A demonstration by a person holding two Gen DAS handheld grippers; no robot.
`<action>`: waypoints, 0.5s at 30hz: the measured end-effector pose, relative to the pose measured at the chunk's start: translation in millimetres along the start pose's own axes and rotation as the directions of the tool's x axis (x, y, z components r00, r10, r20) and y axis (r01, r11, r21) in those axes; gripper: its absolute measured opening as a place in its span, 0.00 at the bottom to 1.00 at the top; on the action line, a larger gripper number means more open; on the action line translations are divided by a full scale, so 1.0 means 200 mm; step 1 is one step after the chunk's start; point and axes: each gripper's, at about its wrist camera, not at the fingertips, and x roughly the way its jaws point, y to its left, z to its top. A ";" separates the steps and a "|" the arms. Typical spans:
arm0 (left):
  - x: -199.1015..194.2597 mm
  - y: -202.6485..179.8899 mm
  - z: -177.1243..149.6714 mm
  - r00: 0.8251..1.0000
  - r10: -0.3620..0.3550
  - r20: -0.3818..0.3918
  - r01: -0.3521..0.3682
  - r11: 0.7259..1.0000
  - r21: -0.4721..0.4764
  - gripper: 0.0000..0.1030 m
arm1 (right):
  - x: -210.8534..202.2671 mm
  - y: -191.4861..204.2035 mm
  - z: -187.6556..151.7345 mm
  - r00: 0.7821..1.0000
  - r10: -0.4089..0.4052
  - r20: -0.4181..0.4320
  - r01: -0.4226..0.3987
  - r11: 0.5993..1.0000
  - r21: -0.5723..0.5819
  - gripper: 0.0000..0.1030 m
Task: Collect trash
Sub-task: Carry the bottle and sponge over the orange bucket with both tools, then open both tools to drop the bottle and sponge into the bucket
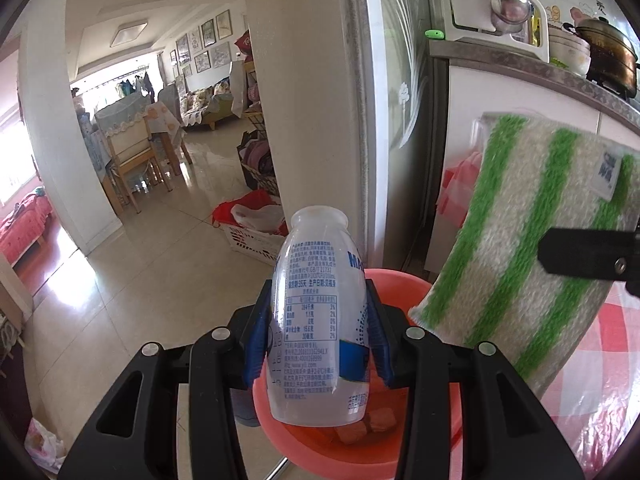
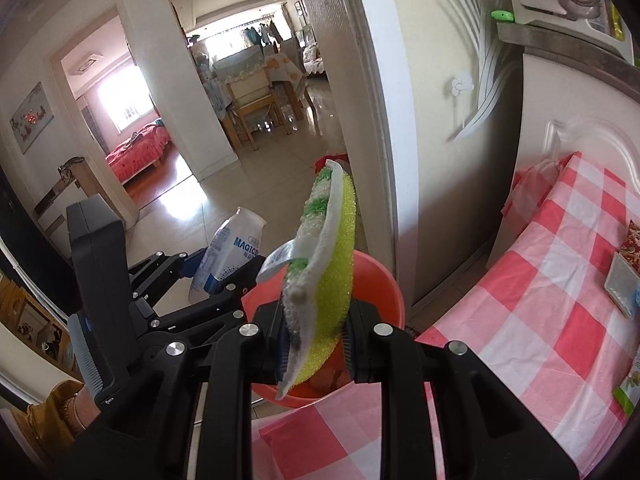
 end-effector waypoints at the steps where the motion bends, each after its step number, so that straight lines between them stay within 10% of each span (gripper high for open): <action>1: 0.00 0.00 0.00 1.000 0.004 -0.001 -0.004 1.000 0.002 0.43 | 0.02 0.00 0.00 1.000 -0.002 -0.006 0.002 1.000 -0.002 0.22; 15: 0.09 -0.02 -0.03 0.998 0.049 -0.031 -0.048 0.998 0.041 0.43 | 0.21 0.01 -0.04 0.996 -0.012 -0.086 0.009 1.000 -0.026 0.22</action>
